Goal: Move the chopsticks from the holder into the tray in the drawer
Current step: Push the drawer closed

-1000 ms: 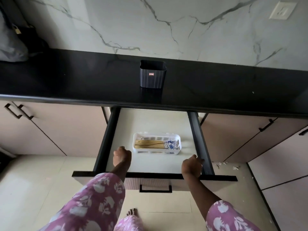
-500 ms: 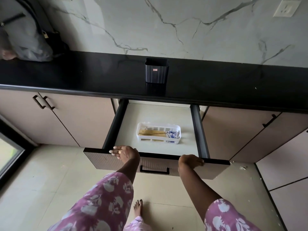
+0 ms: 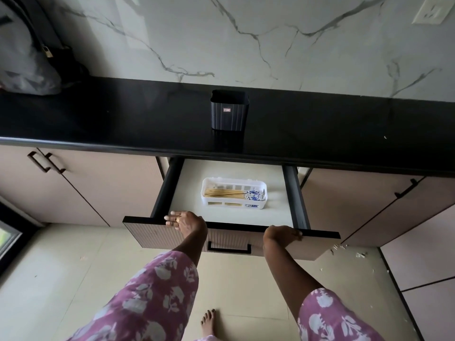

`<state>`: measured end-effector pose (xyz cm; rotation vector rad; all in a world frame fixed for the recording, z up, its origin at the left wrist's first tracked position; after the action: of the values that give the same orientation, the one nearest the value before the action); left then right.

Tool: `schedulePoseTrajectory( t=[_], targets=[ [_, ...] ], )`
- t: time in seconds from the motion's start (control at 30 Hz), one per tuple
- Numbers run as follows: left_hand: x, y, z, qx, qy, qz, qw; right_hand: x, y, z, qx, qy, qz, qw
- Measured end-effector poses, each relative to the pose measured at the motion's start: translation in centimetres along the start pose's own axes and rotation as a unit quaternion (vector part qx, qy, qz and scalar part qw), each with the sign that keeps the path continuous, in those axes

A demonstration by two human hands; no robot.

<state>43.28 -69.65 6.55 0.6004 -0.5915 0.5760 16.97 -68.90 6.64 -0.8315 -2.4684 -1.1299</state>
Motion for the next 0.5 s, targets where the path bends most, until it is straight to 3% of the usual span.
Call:
schedulePoseTrajectory(
  t=[0.17,0.5],
  targets=[
    [-1.3,-3.4,2.8,-0.021,0.006,-0.002,1.000,-1.9,-0.7,-4.3,0.010,-0.056,0.014,0.998],
    [-1.6,-9.6,7.0,-0.069,0.031,0.004,0.997,-4.8,-3.4,-10.4,0.076,-0.045,0.073,0.993]
  ],
)
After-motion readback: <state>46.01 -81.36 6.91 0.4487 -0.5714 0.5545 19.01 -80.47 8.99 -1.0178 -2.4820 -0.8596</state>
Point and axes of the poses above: each hand's wrist, its own y-axis away from the middle knuckle, its own x-axis out of the back of the hand, z = x × y, the point moved 5 cm from there along -y, towards the middle knuckle, and after that the axes turned 8 degrees about -x, right-handed, at the moved point
